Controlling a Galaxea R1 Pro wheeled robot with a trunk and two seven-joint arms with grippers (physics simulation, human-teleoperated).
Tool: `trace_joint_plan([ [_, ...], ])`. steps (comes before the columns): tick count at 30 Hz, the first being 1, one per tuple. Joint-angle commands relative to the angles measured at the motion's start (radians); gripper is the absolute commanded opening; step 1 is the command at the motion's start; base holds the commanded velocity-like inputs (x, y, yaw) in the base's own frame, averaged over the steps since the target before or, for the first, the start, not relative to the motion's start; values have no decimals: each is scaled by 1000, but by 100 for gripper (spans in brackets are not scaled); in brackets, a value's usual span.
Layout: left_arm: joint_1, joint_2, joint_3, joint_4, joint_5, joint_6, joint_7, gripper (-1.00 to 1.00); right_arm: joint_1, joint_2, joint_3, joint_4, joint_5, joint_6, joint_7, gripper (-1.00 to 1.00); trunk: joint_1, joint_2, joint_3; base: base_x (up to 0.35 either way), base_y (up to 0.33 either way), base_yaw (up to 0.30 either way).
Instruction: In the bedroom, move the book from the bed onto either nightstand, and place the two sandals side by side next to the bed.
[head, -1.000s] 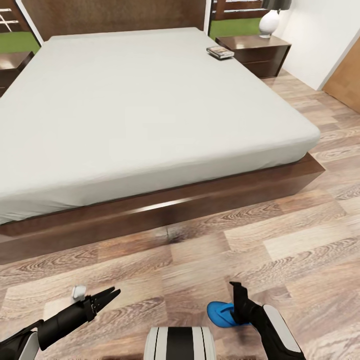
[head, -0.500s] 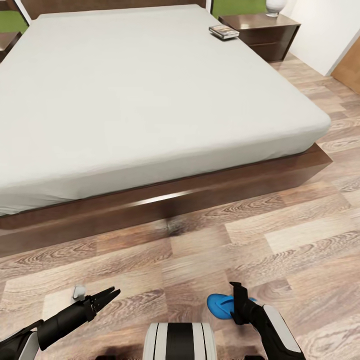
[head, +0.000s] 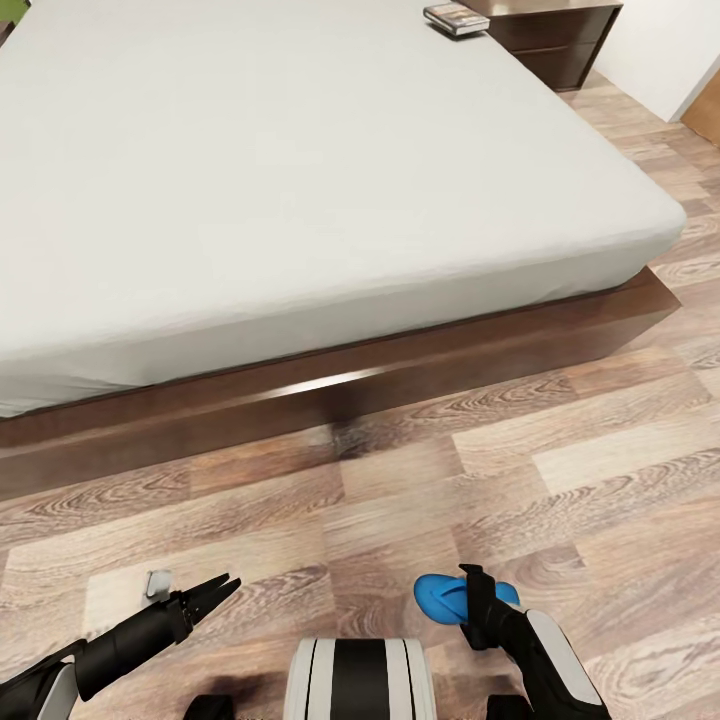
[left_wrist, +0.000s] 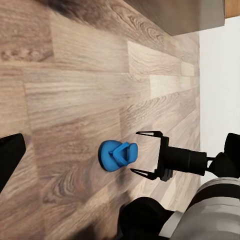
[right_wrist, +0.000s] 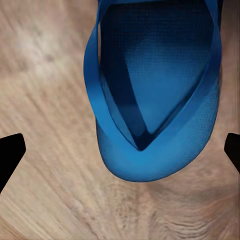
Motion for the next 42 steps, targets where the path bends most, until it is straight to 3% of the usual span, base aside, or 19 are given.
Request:
trace_joint_plan([
  [1, 0, 0, 1, 0, 4, 9, -2, 100, 0, 1, -4, -1, -4, 5, -6, 100, 0, 0, -1, 0, 0, 0],
  [14, 0, 0, 1, 0, 4, 9, -2, 100, 0, 1, -4, -1, -3, 5, -6, 100, 0, 0, -1, 0, 0, 0],
  [17, 0, 0, 1, 0, 4, 9, -2, 100, 0, 1, -4, -1, -3, 5, -6, 100, 1, -1, -12, 0, 0, 0],
  [42, 0, 1, 3, 0, 5, 9, -2, 100, 0, 0, -4, -1, -3, 5, -6, 100, 1, -1, -12, 31, 0, 0],
])
